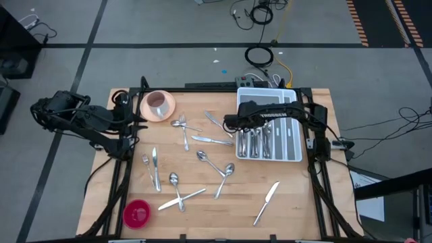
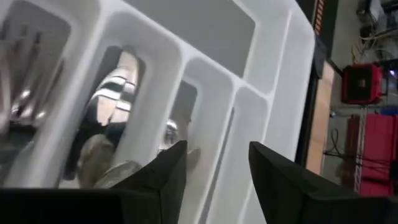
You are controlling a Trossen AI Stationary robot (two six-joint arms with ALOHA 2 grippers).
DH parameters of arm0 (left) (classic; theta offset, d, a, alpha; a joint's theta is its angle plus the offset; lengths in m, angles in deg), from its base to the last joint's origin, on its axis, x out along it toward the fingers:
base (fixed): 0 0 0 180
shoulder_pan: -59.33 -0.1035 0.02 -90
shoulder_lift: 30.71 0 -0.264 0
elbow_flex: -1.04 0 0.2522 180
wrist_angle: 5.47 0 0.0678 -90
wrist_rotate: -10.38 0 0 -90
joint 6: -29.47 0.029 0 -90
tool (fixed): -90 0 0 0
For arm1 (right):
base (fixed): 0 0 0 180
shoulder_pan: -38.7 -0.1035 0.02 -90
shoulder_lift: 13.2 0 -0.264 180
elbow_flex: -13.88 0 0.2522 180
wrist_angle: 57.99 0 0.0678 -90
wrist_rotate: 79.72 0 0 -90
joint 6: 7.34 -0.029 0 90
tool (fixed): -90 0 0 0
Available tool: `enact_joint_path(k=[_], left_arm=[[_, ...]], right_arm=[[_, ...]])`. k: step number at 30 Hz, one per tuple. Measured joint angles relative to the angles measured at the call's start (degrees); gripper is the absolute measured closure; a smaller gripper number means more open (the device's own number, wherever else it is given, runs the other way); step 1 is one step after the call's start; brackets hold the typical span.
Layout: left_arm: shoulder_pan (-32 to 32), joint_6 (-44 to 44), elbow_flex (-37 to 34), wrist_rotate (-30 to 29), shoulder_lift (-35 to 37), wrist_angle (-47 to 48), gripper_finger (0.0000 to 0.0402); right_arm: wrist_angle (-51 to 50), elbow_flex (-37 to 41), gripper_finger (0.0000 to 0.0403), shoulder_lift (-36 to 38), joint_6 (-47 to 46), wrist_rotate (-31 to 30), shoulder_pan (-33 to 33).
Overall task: Sort silverware
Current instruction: Adjust the silver spoons in the white silverware tray
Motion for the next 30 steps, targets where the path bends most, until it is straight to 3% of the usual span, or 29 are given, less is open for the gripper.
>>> enact_joint_path(k=[7,12,17,30], left_arm=[[0.0,0.0,0.0,0.0,0.0,0.0,0.0305],[0.0,0.0,0.0,0.0,0.0,0.0,0.0305],[0.0,-0.9,0.0,-0.1,0.0,0.0,0.0305],[0.0,-1.5,0.0,-0.1,0.0,0.0,0.0305]], right_arm=[[3.3,-4.6,0.024,0.0,5.0,-0.2,-3.5],[4.1,-7.3,0.024,0.1,1.7,-1.2,-5.9],[9.1,-6.1,0.0241,0.0,-0.7,-1.1,-7.0],[10.5,-0.8,0.0241,0.0,-4.5,0.4,-6.9]])
